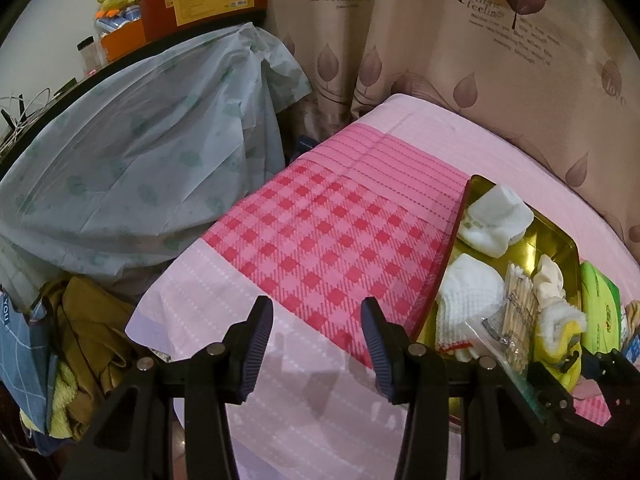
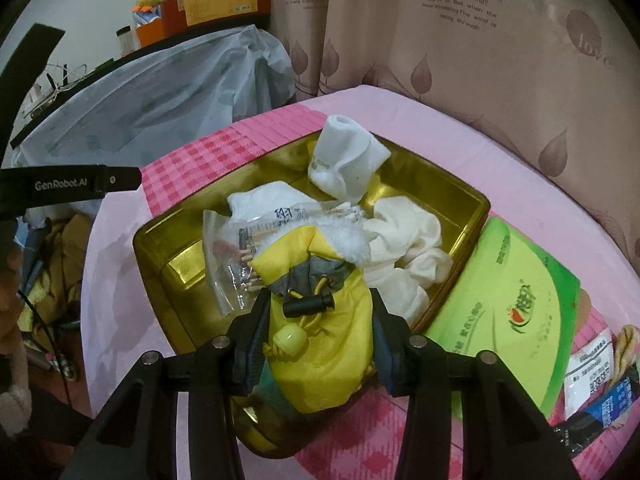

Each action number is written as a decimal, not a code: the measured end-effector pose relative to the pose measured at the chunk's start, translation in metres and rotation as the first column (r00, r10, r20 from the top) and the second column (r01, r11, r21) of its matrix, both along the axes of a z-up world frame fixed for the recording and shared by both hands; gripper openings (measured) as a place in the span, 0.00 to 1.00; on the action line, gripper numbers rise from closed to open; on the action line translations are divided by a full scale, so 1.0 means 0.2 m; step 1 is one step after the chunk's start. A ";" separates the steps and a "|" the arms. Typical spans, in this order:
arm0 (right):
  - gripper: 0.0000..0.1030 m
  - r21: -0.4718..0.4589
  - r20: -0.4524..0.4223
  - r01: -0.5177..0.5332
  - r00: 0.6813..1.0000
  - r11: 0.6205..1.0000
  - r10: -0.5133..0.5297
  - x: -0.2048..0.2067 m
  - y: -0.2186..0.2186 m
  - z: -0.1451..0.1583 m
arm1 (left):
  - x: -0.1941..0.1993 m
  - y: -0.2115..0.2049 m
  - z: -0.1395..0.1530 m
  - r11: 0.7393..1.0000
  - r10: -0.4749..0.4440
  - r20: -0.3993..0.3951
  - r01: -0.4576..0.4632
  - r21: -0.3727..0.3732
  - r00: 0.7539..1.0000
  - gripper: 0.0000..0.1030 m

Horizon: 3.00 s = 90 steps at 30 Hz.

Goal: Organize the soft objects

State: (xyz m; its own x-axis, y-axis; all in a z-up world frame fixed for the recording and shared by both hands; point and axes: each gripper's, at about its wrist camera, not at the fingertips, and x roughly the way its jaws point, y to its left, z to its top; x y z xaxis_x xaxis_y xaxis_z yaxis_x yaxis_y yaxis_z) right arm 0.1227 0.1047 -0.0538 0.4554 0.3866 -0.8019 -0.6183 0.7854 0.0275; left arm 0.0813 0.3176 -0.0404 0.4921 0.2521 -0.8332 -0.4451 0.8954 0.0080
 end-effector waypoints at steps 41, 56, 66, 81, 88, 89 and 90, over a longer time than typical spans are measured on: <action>0.61 0.056 0.050 0.378 0.923 0.924 -0.381 0.28 -0.98 0.07 | 0.02 -0.04 0.00 1.000 -0.010 -0.004 0.010 0.015 1.000 0.45; 0.53 -0.007 -0.013 0.359 0.933 0.933 -0.359 0.58 -0.93 -0.14 | 0.05 -0.10 -0.01 0.991 -0.122 0.007 0.121 0.052 0.993 0.45; 0.40 0.051 -0.061 0.339 0.940 0.939 -0.336 0.59 -0.93 -0.18 | 0.08 -0.12 -0.04 0.988 -0.141 -0.021 0.142 0.055 0.990 0.45; 0.39 0.030 0.065 0.351 0.934 0.936 -0.352 0.36 -1.06 0.00 | 0.06 -0.20 0.00 0.977 -0.170 0.004 0.167 0.133 0.986 0.45; 0.39 0.026 0.102 0.414 0.905 0.910 -0.414 0.19 -1.29 0.04 | 0.01 -0.43 0.10 0.933 -0.293 0.043 0.276 0.232 0.955 0.45; 0.39 0.024 0.107 0.427 0.898 0.904 -0.427 0.16 -1.34 0.05 | 0.00 -0.47 0.11 0.926 -0.329 0.049 0.311 0.215 0.943 0.45; 0.39 0.022 0.110 0.441 0.891 0.897 -0.441 0.14 -1.39 0.05 | 0.00 -0.52 0.12 0.916 -0.365 0.053 0.349 0.197 0.929 0.45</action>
